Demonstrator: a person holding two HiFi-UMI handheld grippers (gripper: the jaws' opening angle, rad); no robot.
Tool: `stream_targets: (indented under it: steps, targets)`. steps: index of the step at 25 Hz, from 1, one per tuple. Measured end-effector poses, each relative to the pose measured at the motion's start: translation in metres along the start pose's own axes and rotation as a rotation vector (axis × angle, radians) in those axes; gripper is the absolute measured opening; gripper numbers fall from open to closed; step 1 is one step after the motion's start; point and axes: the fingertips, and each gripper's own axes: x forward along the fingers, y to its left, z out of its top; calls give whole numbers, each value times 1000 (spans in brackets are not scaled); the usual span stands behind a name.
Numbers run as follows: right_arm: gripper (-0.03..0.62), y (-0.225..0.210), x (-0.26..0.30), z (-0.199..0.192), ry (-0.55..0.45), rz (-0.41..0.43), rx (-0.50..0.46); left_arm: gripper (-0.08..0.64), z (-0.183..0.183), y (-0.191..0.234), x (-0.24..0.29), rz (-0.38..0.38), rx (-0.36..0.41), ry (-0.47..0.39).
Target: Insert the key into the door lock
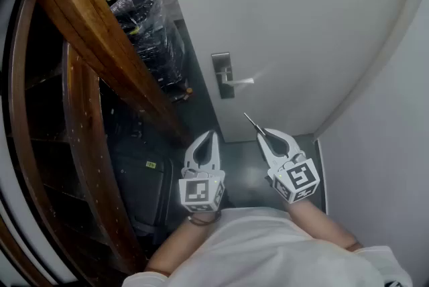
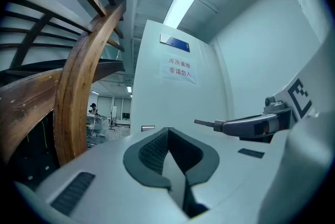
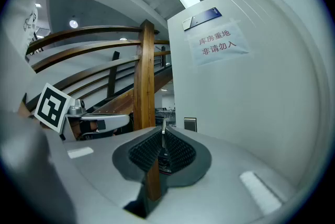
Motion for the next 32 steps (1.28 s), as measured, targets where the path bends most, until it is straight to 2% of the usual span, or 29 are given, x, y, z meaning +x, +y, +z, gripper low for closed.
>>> stream_targets:
  steps: [11,18,27,32]
  targets:
    - [21,1,-1,1,-5,3,10,6,0,6,-2,9,-29,0]
    - [21,-1,7,0,-13,-2,64,6,-3,18,2,11,-46,1]
    - [21,-3,39,-4,4,-13,56,6,-4,46,25,-3,-50,-8]
    - [21,-8,71,-8,12,-41,61,8,-7,74,51,-39,-52,-1]
